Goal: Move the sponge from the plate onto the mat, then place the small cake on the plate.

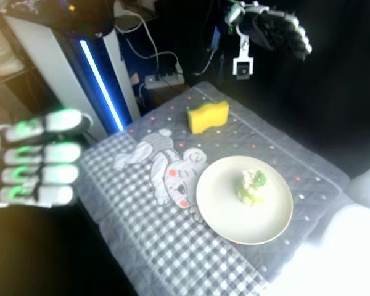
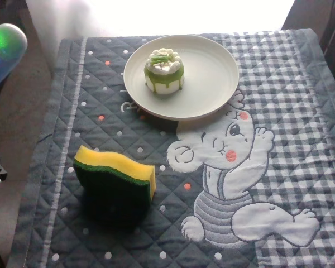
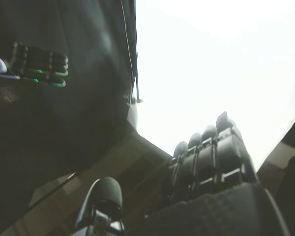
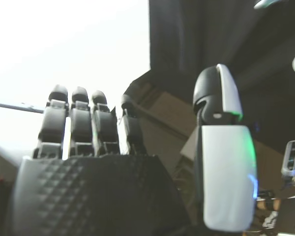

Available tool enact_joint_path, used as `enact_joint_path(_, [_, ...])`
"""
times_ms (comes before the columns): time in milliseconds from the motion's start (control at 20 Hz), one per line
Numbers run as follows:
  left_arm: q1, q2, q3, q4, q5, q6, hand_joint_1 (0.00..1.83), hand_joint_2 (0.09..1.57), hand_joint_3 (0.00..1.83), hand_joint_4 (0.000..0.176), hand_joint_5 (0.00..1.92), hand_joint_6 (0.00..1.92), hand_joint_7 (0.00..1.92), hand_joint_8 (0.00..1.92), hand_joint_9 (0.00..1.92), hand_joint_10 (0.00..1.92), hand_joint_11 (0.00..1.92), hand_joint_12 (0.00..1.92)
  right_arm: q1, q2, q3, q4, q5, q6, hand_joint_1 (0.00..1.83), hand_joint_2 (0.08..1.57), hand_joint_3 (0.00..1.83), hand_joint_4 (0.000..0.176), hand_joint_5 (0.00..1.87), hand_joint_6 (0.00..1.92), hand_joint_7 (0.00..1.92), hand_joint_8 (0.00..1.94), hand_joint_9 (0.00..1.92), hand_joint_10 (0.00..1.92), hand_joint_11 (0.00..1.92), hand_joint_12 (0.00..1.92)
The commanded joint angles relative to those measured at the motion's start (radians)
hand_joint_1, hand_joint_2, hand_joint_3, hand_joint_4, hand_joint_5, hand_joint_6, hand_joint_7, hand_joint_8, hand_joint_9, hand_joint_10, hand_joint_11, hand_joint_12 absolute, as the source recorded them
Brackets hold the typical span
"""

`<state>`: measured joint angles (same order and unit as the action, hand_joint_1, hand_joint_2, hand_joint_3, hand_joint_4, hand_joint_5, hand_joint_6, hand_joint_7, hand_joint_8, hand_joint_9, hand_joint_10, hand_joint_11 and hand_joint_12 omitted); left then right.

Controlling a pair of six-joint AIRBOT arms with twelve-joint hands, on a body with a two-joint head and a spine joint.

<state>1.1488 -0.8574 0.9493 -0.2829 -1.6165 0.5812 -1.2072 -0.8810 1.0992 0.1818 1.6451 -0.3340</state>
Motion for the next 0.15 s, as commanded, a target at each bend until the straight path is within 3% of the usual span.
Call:
enact_joint_path(0, [-0.015,0.002,0.005,0.004,-0.115,0.000,0.00,1.22,0.00,0.000,0.00,0.00,0.00,0.00,0.00,0.00,0.00,0.00,0.009,0.002,0.000,0.022,0.117,0.004,0.59,1.05,0.01,0.114,0.01,0.00,0.14,0.00,0.13,0.01,0.06,0.02])
enact_joint_path(100, [-0.024,0.004,0.006,0.012,-0.115,0.003,0.00,1.22,0.00,0.000,0.00,0.00,0.00,0.00,0.00,0.00,0.00,0.00,0.009,0.002,0.000,0.014,0.117,0.004,0.56,1.06,0.01,0.081,0.06,0.02,0.16,0.00,0.14,0.01,0.12,0.04])
